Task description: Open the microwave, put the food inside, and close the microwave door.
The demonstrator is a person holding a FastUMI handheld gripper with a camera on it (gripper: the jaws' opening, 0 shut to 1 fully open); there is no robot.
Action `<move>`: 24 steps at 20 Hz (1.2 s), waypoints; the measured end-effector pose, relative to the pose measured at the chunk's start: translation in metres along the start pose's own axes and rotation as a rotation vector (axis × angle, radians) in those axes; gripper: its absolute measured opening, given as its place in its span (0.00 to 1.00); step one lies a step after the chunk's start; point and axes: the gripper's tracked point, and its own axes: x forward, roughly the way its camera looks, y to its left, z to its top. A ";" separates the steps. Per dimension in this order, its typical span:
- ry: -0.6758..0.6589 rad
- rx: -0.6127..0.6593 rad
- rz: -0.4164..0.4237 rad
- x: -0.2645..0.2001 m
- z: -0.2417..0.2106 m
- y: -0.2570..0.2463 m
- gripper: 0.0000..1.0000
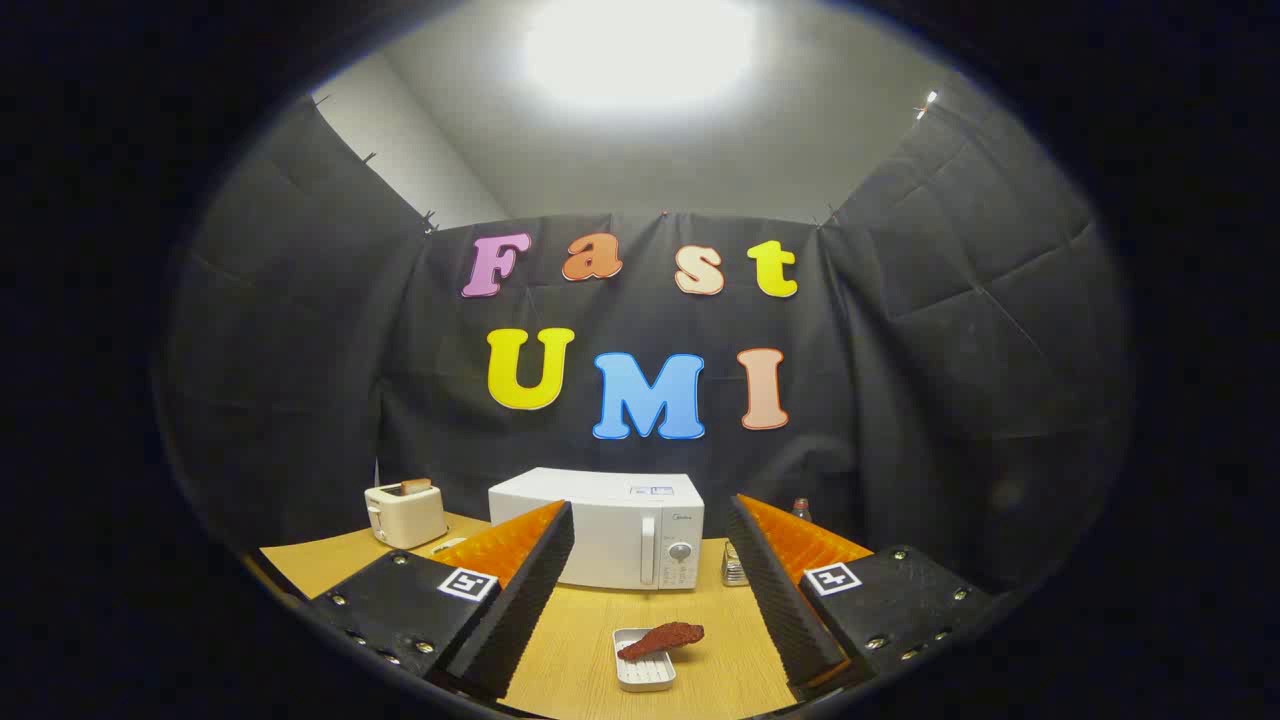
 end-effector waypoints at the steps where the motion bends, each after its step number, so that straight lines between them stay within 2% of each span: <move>1: -0.001 0.004 -0.001 0.000 0.000 -0.001 0.96; 24: 0.010 0.007 -0.005 0.004 -0.005 -0.003 0.96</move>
